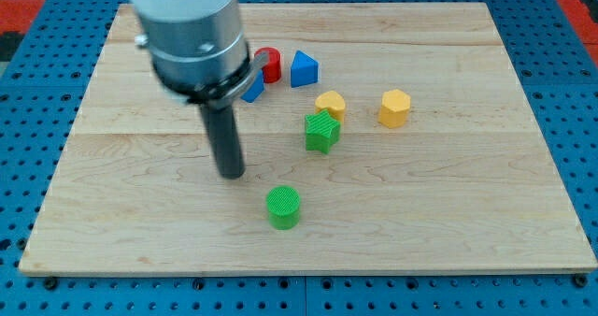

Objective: Push the green star into the green circle

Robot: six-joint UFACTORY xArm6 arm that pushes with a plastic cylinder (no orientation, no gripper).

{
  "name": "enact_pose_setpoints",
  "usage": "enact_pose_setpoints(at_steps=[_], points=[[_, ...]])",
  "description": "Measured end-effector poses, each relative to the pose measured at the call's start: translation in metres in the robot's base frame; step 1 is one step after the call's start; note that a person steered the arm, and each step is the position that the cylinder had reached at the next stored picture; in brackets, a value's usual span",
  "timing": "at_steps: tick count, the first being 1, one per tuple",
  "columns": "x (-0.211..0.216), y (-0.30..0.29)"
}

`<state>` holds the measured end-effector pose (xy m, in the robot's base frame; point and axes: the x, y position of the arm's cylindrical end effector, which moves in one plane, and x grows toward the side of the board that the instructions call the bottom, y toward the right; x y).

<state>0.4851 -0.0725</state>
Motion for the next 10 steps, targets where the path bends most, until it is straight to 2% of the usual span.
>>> enact_pose_setpoints(at_steps=[1, 2, 3, 4, 5, 6, 8, 10], points=[[-0.057, 0.0], [-0.092, 0.036], [-0.117, 0.096], [-0.095, 0.115], [-0.045, 0.097], [-0.02, 0.106], [0.018, 0.117], [0.057, 0.165]])
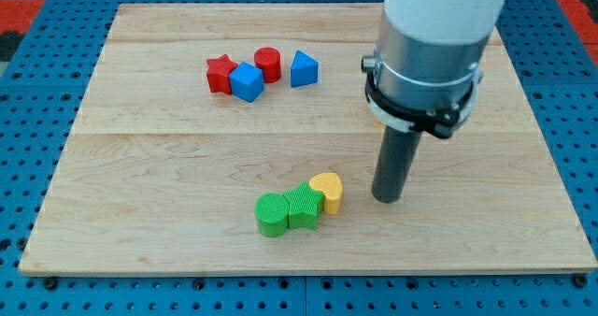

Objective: Push the green star into the green circle

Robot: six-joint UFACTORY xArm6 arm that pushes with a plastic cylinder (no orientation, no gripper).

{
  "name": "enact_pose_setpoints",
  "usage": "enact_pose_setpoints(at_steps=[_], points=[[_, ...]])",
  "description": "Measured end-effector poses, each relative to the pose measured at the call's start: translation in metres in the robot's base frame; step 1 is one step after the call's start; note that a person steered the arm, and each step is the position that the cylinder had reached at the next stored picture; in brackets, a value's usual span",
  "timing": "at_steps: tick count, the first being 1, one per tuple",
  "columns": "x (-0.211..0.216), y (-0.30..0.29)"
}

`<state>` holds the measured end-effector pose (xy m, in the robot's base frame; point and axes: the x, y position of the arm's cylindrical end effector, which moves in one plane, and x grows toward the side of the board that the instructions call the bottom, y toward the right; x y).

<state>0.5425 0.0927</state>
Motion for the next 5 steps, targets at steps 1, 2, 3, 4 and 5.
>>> enact_pose_setpoints(at_steps=[1, 2, 3, 4, 5], points=[[0.015, -0.036], [0.018, -0.071], [0.018, -0.084], [0.018, -0.064], [0.003, -0.011]])
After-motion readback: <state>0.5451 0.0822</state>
